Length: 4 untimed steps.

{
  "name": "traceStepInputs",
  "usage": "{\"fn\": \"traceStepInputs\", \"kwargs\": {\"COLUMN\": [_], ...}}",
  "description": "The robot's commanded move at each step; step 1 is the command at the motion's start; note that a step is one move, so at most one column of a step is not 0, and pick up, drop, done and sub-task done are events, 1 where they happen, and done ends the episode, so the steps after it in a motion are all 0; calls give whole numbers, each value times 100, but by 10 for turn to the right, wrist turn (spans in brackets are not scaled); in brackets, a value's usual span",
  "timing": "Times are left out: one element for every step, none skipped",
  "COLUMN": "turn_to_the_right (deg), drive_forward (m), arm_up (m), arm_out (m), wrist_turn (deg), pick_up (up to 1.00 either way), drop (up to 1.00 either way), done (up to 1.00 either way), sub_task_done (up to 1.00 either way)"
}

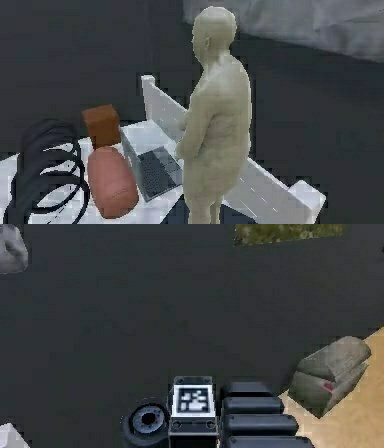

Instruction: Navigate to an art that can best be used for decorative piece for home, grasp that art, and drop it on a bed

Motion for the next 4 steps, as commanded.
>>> {"fn": "traceStepInputs", "kwargs": {"turn_to_the_right": [-450, -450, -420, 0], "drive_forward": [0, 0, 0, 0], "arm_up": [0, 0, 0, 0], "arm_out": [0, 0, 0, 48], "wrist_turn": [0, 0, 0, 0], "pick_up": [0, 0, 0, 0], "drop": [0, 0, 0, 0], "done": [0, 0, 0, 0], "sub_task_done": [0, 0, 0, 0]}}
